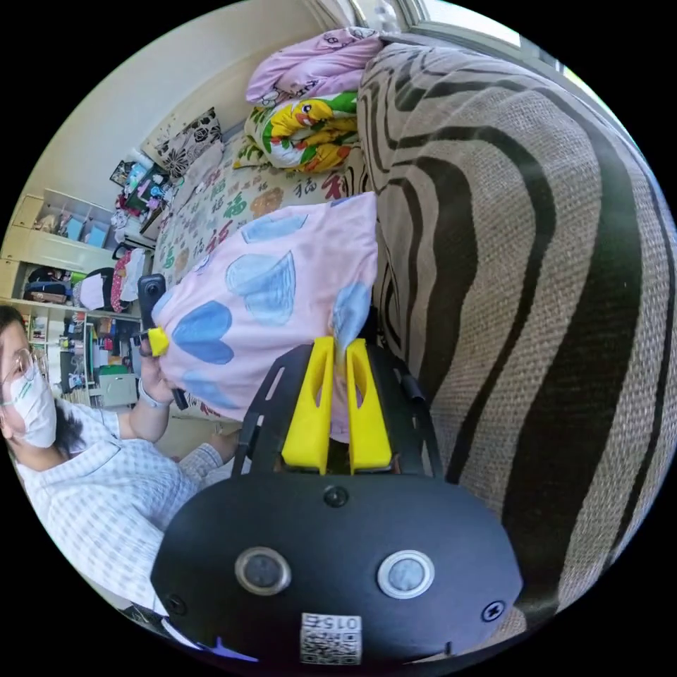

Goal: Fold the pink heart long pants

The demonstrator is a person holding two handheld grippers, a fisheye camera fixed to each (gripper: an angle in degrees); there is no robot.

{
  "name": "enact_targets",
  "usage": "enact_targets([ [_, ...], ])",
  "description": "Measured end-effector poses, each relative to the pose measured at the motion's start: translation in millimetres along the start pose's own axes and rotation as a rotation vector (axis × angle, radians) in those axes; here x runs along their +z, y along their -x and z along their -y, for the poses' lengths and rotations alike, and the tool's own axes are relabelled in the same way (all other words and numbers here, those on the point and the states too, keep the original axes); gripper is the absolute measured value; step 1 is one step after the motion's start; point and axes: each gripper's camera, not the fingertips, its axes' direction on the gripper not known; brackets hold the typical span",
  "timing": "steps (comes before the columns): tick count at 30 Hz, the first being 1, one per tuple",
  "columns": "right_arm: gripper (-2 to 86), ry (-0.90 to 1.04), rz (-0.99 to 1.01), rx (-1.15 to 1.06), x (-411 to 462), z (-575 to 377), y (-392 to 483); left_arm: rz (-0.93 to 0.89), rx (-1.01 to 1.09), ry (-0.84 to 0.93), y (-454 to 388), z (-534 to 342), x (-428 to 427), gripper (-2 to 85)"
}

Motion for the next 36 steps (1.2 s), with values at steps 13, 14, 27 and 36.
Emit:
enact_targets([
  [13,6.2,0.317,-0.01,0.063,196.5,-48.6,44.8,0.34,-0.448,-0.077,61.5,-164.6,-91.9,6.3],
  [14,7.6,0.313,-0.034,0.059,195.4,-57.9,55.0,0.329,-0.438,-0.079,55.2,-171.1,-95.7,6.3],
  [27,1.7,-0.546,0.073,-0.609,213.3,-169.4,369.6,1.322,0.154,-0.488,-262.6,-429.8,-253.3,0.4],
  [36,-0.5,-0.922,0.24,-1.021,351.0,-199.0,649.6,2.147,0.121,-0.745,-402.8,-625.9,-370.3,1.3],
])
